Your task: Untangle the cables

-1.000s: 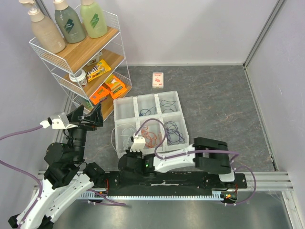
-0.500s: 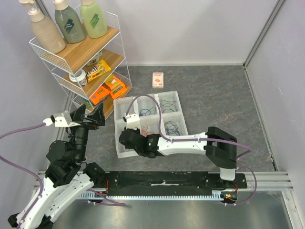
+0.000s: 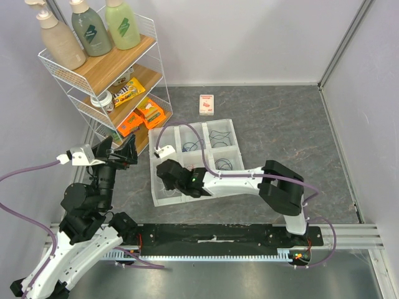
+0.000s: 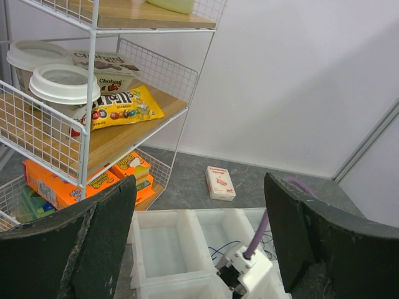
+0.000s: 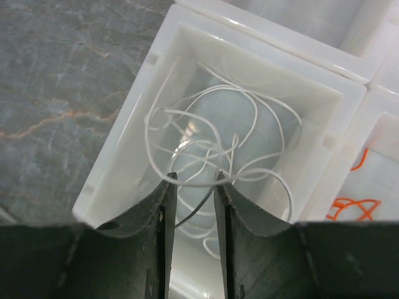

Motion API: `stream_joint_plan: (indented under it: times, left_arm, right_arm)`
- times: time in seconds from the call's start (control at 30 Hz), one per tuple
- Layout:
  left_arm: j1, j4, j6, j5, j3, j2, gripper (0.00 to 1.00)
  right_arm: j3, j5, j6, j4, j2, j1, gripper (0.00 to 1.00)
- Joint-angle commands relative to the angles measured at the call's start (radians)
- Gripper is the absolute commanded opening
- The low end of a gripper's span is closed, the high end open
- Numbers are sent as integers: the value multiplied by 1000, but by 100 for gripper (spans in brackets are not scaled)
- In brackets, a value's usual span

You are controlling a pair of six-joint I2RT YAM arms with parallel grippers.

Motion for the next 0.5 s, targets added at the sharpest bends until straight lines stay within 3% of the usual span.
stream_joint_plan:
  times: [0.0,0.27,0.47]
  left_arm:
    - [5,34,-7,-4,11,13,88]
    - [5,34,-7,-3,13,21,88]
    - [7,34,-4,-3,11,35,88]
  right_arm:
    - [-57,-112,-34,55,-160,4,40]
    - [-176,-260,-22,60,-345,3,66]
    - [-200,-202,-54,-11,-455,3,70]
